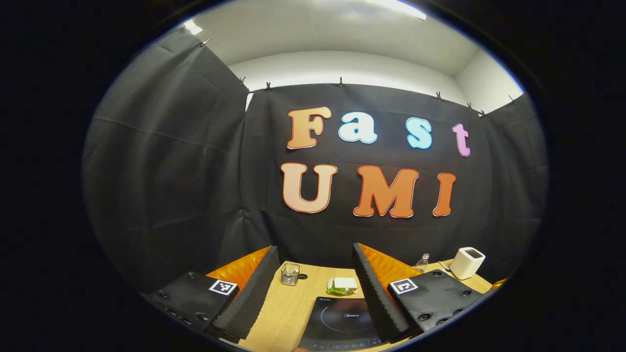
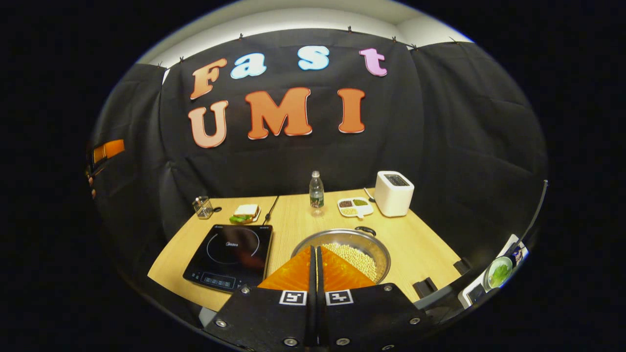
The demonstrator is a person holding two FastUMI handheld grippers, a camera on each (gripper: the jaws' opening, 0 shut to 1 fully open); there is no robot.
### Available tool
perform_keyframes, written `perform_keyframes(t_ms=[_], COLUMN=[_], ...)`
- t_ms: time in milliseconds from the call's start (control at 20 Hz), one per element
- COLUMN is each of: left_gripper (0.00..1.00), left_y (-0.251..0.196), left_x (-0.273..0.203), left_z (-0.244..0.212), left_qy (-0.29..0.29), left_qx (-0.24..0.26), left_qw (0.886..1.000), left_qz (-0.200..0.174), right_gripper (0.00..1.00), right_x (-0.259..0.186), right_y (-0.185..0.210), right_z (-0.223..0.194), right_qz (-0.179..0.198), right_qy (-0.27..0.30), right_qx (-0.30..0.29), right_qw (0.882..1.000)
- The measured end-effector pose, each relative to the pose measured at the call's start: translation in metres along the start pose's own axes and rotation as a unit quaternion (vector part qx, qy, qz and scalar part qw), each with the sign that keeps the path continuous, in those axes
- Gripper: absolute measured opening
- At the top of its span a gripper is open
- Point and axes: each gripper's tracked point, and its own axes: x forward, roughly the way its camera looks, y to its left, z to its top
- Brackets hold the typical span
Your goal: First push the handle of the pot to place it horizontally, then grasp the pot with both hands and set it on the induction cooktop.
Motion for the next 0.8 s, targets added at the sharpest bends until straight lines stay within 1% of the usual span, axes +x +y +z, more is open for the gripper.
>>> perform_keyframes(t_ms=[200,400,500,650,800], left_gripper=[0.98,0.98,0.98,0.98,0.98], left_y=[0.002,0.003,0.005,0.006,0.009], left_x=[0.002,0.003,0.003,0.004,0.004], left_z=[-0.006,-0.013,-0.014,-0.021,-0.028], left_qy=[0.008,0.014,0.016,0.02,0.03], left_qx=[0.001,0.004,0.006,0.006,0.007], left_qw=[1.0,1.0,1.0,1.0,0.999], left_qz=[0.004,0.008,0.011,0.016,0.021], right_gripper=[0.0,0.0,0.0,0.0,0.0], right_x=[0.014,0.021,0.023,0.036,0.044], right_y=[-0.003,-0.009,-0.015,-0.022,-0.029], right_z=[-0.047,-0.088,-0.107,-0.13,-0.15], right_qz=[0.001,0.004,0.004,-0.005,-0.006], right_qy=[0.056,0.108,0.126,0.152,0.172], right_qx=[-0.009,-0.016,-0.019,-0.037,-0.049], right_qw=[0.998,0.994,0.992,0.988,0.984])
